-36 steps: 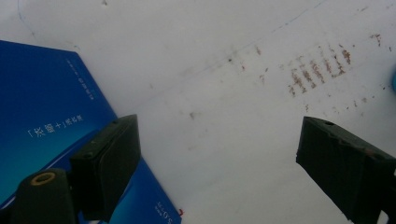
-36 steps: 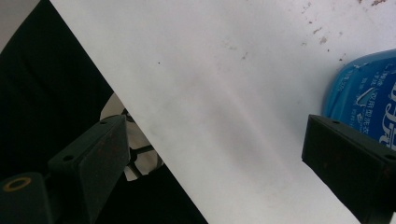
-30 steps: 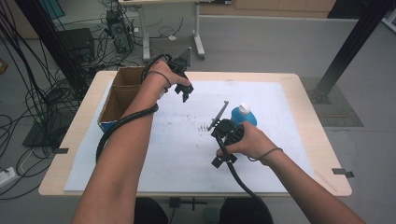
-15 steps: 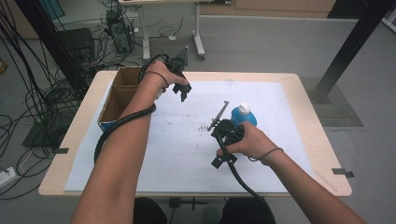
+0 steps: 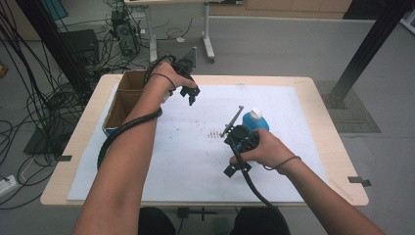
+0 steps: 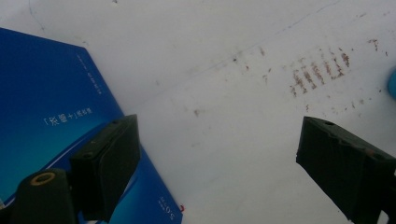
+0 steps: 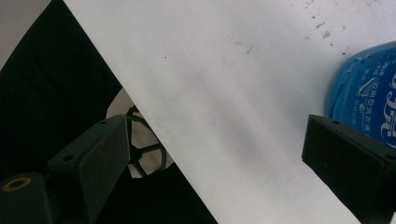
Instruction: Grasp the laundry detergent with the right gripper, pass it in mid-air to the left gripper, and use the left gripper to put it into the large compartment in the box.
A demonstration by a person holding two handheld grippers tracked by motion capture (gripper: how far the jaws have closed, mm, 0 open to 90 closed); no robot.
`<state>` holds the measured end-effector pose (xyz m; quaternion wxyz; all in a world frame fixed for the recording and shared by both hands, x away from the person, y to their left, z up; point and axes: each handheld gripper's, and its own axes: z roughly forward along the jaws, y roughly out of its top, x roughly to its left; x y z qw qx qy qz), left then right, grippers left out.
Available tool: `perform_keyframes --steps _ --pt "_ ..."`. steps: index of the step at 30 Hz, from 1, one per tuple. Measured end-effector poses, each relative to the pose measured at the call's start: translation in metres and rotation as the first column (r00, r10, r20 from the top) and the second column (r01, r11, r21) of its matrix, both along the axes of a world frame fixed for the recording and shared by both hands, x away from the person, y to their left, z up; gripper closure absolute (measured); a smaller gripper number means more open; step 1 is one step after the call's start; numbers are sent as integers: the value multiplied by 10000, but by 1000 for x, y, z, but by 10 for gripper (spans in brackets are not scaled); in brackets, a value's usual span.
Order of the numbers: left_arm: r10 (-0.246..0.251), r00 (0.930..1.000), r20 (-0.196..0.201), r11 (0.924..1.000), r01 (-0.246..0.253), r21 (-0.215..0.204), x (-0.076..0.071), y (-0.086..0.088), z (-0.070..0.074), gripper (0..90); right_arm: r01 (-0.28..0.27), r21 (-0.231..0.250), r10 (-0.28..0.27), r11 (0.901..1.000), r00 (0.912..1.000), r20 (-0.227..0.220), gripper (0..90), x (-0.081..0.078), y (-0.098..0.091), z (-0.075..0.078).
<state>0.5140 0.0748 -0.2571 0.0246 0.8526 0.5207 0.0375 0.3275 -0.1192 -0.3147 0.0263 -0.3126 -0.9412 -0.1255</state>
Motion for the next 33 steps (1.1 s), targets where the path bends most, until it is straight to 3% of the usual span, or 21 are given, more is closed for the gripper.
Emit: perform_keyframes --steps 6,16,33 --pt "-51 10000 -44 10000 51 38 -3 -1 5 140 93 60 -93 9999 9999 -77 73 -2 -6 -1" --pt "-98 9999 129 9996 101 -269 -11 -1 18 139 298 111 -296 9995 9994 -193 73 -5 -20 -7" --pt "-276 9996 80 9993 278 -269 -30 0 21 138 677 111 -672 9976 9969 -412 73 -9 -45 -17"
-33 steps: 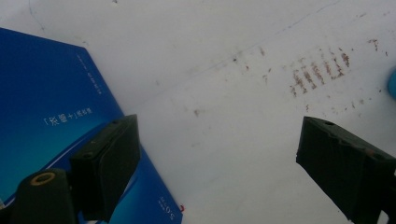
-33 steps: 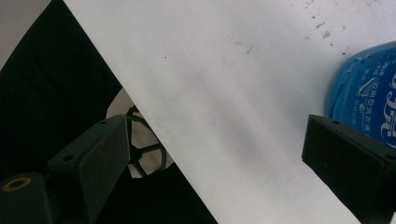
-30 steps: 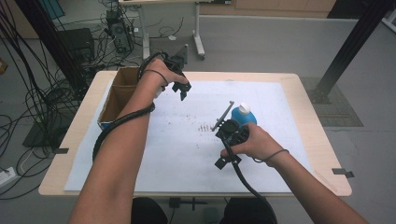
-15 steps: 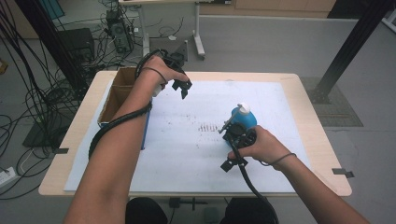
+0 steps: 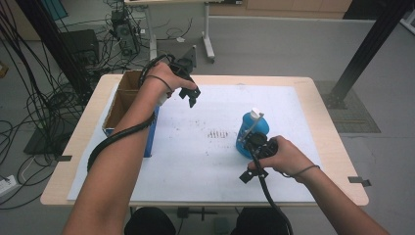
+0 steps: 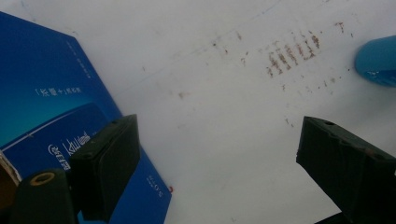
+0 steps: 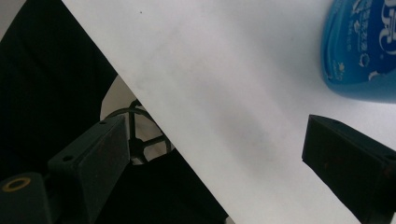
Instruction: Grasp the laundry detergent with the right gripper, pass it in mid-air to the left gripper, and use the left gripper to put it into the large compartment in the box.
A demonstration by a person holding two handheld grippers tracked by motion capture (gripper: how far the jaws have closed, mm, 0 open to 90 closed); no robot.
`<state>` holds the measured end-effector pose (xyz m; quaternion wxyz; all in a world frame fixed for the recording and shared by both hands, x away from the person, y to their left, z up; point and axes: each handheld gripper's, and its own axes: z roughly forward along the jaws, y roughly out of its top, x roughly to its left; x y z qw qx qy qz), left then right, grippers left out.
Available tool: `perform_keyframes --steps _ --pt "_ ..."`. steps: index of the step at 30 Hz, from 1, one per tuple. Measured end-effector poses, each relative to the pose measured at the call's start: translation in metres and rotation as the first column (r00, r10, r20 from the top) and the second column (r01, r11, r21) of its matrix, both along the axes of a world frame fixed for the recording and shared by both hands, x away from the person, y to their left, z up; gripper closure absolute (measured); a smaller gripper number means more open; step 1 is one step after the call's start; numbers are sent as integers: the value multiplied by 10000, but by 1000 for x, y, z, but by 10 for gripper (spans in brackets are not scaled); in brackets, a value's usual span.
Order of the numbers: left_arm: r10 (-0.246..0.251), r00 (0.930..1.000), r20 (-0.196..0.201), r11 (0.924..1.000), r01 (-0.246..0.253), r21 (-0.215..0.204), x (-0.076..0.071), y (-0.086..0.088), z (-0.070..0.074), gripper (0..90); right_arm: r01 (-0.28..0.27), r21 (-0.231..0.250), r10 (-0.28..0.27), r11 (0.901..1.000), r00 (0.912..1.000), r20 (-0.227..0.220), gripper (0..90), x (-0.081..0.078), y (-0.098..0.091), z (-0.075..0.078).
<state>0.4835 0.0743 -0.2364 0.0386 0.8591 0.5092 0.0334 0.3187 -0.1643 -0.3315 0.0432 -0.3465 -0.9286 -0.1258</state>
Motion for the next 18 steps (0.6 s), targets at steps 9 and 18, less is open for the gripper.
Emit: perform_keyframes --steps 9,18 --pt "-103 9999 7 9999 103 -34 -9 1 1 138 162 -89 -162 9998 9999 33 73 -2 -12 -1" --pt "-122 9999 -46 9999 121 -98 -19 5 -2 136 512 12 -512 9987 9987 34 73 -1 -26 -2"
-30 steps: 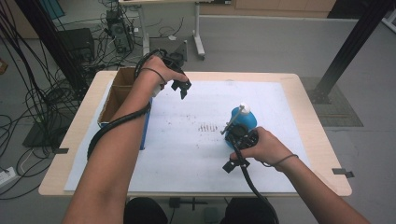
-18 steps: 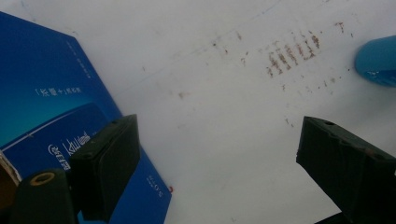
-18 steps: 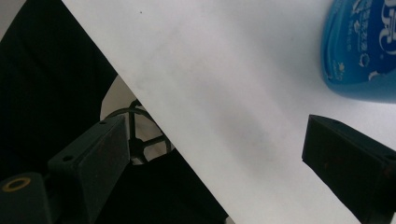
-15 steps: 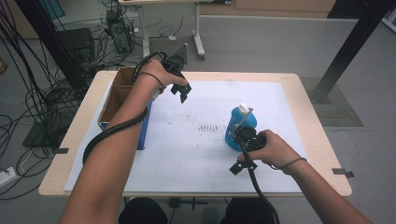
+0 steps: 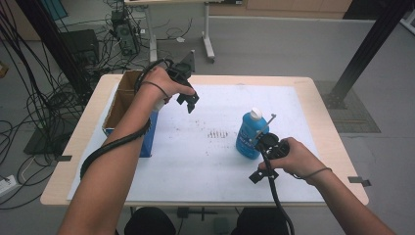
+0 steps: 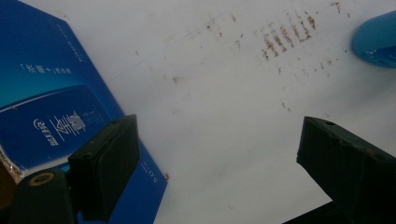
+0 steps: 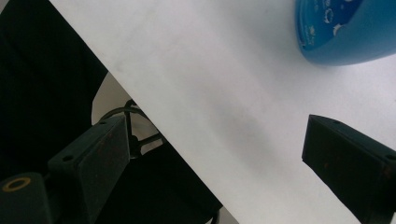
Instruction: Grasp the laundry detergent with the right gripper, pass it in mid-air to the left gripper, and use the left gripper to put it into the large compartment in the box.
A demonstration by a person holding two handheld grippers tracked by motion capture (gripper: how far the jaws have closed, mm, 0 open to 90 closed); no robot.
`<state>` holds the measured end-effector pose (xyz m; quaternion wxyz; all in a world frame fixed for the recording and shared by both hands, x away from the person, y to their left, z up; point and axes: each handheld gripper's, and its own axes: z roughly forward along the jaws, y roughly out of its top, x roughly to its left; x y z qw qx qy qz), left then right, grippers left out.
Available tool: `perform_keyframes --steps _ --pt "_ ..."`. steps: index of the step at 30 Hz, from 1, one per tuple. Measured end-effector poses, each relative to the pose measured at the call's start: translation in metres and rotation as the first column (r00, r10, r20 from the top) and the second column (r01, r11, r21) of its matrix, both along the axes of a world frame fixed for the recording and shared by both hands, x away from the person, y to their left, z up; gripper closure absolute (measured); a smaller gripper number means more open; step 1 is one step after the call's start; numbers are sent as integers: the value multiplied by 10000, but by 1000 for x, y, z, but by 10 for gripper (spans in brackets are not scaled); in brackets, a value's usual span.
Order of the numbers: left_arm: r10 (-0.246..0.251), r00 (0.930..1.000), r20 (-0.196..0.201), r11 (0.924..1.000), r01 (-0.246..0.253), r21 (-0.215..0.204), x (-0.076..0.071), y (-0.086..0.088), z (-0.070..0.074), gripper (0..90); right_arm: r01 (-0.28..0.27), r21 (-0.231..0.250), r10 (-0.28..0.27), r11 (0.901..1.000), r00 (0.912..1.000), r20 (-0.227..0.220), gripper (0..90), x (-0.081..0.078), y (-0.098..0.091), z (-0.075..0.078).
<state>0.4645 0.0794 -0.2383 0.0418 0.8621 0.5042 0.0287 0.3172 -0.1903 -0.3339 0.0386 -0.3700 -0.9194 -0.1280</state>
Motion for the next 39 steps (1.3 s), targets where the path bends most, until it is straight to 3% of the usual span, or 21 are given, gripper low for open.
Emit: perform_keyframes --steps 25,34,36,39 --pt "-351 9993 -89 9993 350 -125 -27 1 -7 128 543 -114 -543 9985 9985 -5 74 10 -31 -11" --pt "-388 9992 -130 9984 382 -423 -38 5 -10 127 694 -144 -694 9975 9976 31 74 12 -38 -12" --pt "-424 9990 -152 9967 412 -701 -43 6 -12 126 706 -152 -705 9974 9975 59 74 12 -39 -13" --pt "-448 9989 -123 9966 438 -692 -47 7 -13 127 705 -155 -704 9974 9975 75 74 12 -40 -14"
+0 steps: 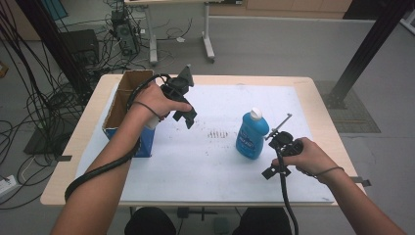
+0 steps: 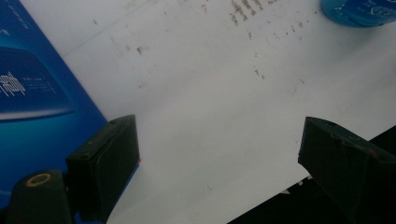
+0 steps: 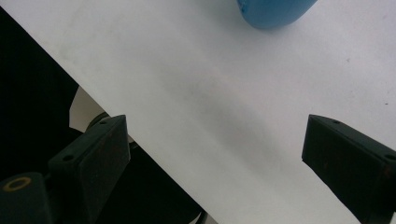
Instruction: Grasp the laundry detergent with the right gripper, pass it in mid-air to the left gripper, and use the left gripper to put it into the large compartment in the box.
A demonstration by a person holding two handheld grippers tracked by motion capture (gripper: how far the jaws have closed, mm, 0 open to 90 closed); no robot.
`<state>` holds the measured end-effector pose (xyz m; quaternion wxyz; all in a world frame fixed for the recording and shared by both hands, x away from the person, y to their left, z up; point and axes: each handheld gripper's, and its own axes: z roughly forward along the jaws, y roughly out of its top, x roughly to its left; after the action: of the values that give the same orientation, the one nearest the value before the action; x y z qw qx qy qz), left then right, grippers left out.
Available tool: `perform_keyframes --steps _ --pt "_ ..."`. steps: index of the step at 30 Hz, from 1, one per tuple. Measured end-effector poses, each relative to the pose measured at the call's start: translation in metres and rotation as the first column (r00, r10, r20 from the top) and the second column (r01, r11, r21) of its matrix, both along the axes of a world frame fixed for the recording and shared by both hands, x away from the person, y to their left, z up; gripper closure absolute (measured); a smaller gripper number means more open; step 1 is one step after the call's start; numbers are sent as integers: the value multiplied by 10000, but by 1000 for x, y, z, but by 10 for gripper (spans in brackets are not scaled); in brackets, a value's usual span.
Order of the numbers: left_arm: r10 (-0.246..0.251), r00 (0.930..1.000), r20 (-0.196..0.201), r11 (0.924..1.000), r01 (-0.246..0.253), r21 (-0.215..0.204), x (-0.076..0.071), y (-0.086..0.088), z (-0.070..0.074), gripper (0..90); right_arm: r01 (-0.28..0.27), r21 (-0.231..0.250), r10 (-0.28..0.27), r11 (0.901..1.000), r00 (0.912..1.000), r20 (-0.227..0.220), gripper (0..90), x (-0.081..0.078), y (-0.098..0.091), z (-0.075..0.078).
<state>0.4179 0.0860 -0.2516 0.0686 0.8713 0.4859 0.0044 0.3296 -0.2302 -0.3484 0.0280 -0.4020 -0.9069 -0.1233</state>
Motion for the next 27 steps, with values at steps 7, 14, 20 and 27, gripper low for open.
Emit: perform_keyframes --steps 7,14,20,27 --pt "-187 9998 63 9998 187 -63 -11 -1 -5 126 67 -38 -66 10000 10000 55 71 0 -3 -2" --pt "-379 9991 169 9992 381 -116 -21 -5 -10 126 126 9 -126 9999 9999 81 72 0 -6 -5" --pt "-429 9989 176 9989 432 -155 -28 -6 -16 126 173 43 -174 9998 9998 137 72 1 -8 -6" --pt "-547 9985 56 9980 548 -303 -37 -7 -23 126 170 6 -170 9999 9992 349 72 2 -12 -6"
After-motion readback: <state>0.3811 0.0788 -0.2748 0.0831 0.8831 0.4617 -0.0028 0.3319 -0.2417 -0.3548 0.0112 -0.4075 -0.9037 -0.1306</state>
